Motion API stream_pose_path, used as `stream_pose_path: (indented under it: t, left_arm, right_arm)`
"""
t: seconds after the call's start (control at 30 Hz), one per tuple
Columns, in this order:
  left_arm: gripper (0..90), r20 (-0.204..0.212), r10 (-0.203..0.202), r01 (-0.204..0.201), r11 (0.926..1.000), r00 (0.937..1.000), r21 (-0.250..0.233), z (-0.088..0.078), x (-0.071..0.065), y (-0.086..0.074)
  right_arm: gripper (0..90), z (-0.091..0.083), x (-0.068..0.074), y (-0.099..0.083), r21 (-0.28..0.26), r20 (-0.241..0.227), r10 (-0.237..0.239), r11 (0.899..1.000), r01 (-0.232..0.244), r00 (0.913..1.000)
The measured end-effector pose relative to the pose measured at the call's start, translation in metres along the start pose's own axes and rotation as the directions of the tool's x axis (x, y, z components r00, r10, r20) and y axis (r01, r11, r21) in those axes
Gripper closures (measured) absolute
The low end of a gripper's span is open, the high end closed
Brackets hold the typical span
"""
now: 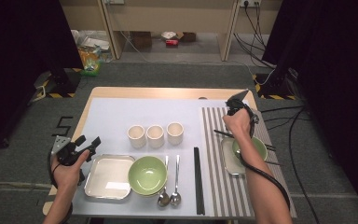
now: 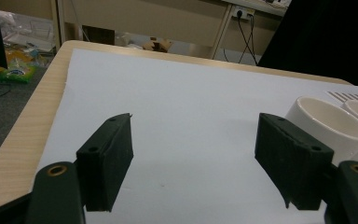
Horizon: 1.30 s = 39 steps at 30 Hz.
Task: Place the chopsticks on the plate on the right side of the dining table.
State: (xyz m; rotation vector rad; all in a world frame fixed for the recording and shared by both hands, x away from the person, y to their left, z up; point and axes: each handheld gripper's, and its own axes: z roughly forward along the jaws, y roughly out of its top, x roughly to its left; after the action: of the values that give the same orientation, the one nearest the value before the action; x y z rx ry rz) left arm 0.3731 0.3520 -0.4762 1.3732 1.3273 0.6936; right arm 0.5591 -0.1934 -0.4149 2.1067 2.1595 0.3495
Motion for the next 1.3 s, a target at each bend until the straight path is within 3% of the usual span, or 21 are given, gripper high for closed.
stream_pose_path:
  t: [1.3]
  left_arm:
    - [26.8,-0.002,0.0,0.0,1.0,1.0,-0.004,-0.001,0.001,0.0]
  right_arm:
    - [89.3,0.011,0.0,-0.005,0.077,0.054,-0.004,0.997,0.0,0.9985]
